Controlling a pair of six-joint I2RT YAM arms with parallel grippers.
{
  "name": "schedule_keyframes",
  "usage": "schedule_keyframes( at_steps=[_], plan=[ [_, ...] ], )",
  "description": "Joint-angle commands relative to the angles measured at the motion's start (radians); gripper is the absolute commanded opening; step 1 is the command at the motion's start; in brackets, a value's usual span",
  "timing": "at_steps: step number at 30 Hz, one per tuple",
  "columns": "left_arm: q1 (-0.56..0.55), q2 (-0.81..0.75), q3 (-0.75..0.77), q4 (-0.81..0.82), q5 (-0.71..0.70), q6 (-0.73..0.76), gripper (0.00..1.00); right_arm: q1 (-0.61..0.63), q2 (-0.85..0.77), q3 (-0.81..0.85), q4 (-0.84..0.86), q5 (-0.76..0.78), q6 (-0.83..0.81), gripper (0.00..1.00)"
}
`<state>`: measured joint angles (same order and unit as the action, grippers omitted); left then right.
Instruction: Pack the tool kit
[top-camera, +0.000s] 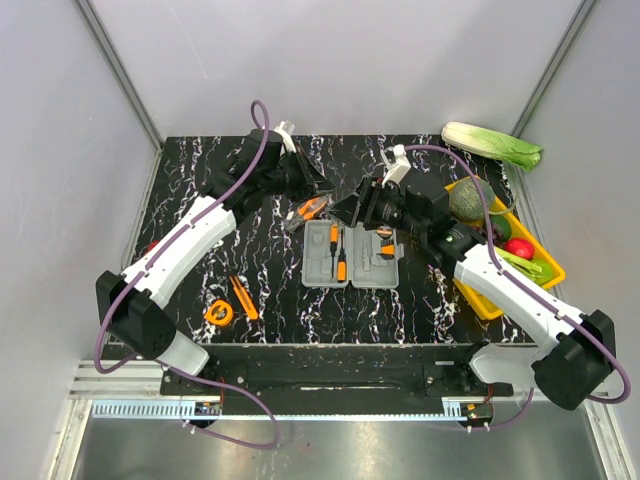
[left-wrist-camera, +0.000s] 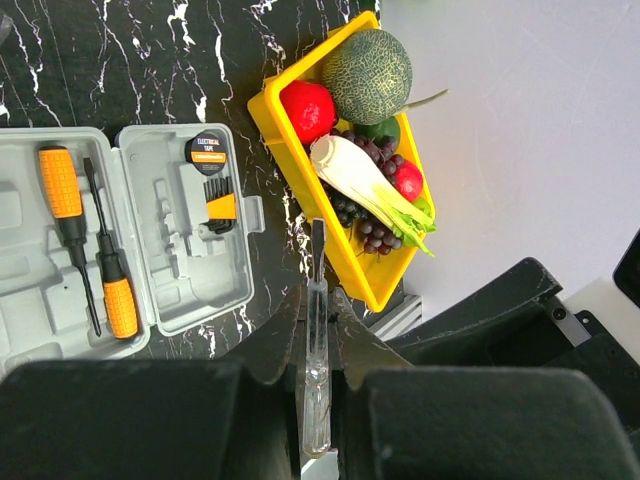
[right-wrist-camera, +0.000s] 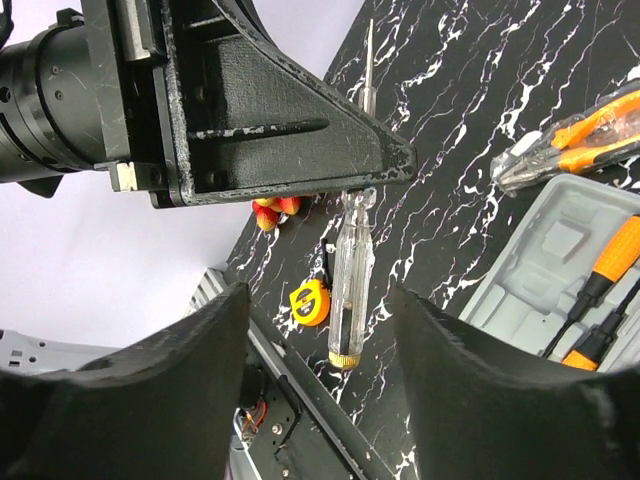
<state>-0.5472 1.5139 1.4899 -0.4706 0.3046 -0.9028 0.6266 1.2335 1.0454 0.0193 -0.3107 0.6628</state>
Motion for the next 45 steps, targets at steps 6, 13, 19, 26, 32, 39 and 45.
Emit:
schedule_keyframes(
  at_steps=[6,13,19,26,32,39,45],
  plan=[
    [-0.003,-0.035,0.010,0.024,-0.016,-0.028,0.00,0.010,0.001,0.031,-0.010,0.006,-0.034,0.68],
    [-0.005,-0.034,0.009,0.024,-0.007,-0.033,0.00,0.012,0.078,0.071,-0.007,-0.042,-0.052,0.48],
    [-0.005,-0.038,0.007,0.024,0.011,-0.012,0.00,0.013,0.090,0.099,-0.058,-0.028,-0.061,0.10],
    [0.000,-0.118,-0.011,-0.046,-0.080,0.157,0.76,0.012,0.051,0.120,-0.182,0.018,-0.068,0.00],
    [0.004,-0.224,-0.019,-0.083,-0.220,0.443,0.86,0.009,0.043,0.137,-0.340,-0.057,-0.060,0.00],
    [0.001,-0.317,-0.094,-0.059,-0.060,0.781,0.90,0.009,0.037,0.160,-0.510,-0.195,-0.057,0.00],
    [-0.020,-0.371,-0.172,-0.065,0.242,0.944,0.91,0.001,0.015,0.156,-0.544,-0.373,-0.035,0.00]
  ],
)
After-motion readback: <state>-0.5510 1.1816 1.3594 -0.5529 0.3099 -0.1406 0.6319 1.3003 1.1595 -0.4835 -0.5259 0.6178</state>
